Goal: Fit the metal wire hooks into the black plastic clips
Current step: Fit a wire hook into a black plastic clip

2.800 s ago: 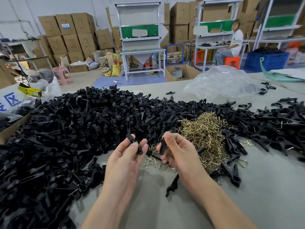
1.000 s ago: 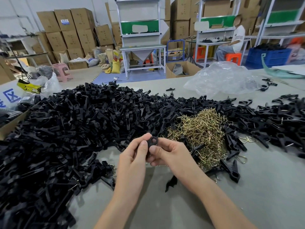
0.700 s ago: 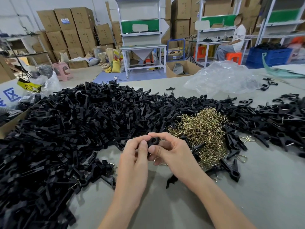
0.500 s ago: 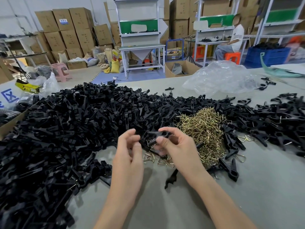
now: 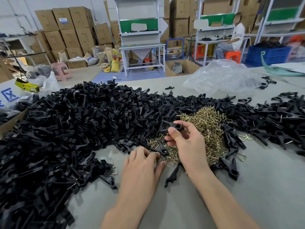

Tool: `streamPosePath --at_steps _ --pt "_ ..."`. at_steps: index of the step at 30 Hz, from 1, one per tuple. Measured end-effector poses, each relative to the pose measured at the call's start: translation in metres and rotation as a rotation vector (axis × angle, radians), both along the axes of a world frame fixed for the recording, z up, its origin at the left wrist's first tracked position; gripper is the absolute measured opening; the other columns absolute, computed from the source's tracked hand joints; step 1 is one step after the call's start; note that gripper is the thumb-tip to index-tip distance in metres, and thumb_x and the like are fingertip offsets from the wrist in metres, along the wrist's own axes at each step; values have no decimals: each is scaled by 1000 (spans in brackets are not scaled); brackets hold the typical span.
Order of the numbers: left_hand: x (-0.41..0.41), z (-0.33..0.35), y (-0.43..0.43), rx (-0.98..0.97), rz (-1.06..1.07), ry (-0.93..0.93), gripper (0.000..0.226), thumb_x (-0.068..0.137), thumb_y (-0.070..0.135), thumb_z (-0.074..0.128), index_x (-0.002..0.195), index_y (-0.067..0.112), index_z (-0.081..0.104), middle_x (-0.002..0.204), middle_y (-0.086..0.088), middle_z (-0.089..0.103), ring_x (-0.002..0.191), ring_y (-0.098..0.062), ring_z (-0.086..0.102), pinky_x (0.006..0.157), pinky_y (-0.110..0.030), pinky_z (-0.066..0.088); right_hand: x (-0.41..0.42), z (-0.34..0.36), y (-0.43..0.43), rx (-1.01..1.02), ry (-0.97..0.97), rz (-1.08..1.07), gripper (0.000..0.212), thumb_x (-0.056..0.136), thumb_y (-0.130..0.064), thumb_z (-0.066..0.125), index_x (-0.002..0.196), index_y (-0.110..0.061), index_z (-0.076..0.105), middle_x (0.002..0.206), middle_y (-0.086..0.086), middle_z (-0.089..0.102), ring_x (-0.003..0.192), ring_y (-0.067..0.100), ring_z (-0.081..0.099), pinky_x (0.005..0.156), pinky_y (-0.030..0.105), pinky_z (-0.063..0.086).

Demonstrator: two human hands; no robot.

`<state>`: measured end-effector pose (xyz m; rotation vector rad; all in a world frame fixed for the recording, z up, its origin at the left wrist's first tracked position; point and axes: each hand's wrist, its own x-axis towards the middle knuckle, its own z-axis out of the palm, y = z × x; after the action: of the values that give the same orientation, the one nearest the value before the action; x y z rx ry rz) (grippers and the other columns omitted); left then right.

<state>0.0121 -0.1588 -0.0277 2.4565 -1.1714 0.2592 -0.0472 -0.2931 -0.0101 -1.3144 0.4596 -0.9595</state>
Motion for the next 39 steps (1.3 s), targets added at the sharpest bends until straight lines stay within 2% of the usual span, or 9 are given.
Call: streamPosePath --at_steps 7,10,14,19,24,27,32,36,39 --pt "3 3 -1 -110 -34 212 10 96 44 60 99 41 51 98 23 45 98 -1 35 90 -24 29 1 0 0 -3 5 -1 18 95 -12 69 107 -23 64 79 -5 75 76 17 75 65 22 57" --pt "3 2 1 -217 -57 292 16 94 33 64 85 36 52 86 26 52 99 6 40 80 -22 31 2 0 0 15 5 18 19 95 -10 69 108 -22 65 79 -5 75 77 17 75 66 22 58" --pt "6 1 2 -366 -76 370 19 95 25 66 86 39 56 93 19 58 99 8 51 78 -6 38 1 0 -1 30 -6 52 20 96 -7 67 110 -21 66 80 -3 76 78 16 75 67 21 58" --pt "11 6 6 -401 -148 191 10 99 34 54 101 43 59 103 29 54 103 -1 54 82 -16 43 1 0 -2 32 -6 68 20 97 -8 66 112 -21 65 81 -5 75 77 14 74 68 22 58" --pt "11 6 5 -458 -149 250 19 102 26 53 113 33 67 101 25 53 99 3 57 80 -5 39 2 -1 -2 29 -1 65 19 96 -9 67 110 -23 67 81 -3 75 77 15 74 68 22 58" --pt "11 10 8 -478 -166 135 17 102 26 52 110 30 66 100 22 52 94 0 58 77 -7 42 2 -2 -1 26 2 65 19 96 -10 67 110 -24 67 81 -1 76 77 15 74 67 22 58" --pt "21 9 12 -206 -236 -168 28 88 1 70 108 20 67 98 10 51 80 -8 54 67 -19 45 2 -1 -1 24 11 70 20 96 -10 67 109 -25 67 81 -3 75 77 14 74 68 22 58" --pt "18 15 13 -422 -183 69 20 101 29 47 106 27 66 98 19 52 86 -3 58 71 -11 42 1 0 1 20 8 81 20 96 -10 67 109 -24 67 81 -4 75 77 14 74 68 22 58" --pt "15 19 11 -689 -26 385 16 101 26 55 99 37 67 88 16 65 84 -1 62 73 -8 43 0 2 3 20 1 112 20 95 -7 67 108 -22 67 83 -2 76 78 15 75 67 23 59"
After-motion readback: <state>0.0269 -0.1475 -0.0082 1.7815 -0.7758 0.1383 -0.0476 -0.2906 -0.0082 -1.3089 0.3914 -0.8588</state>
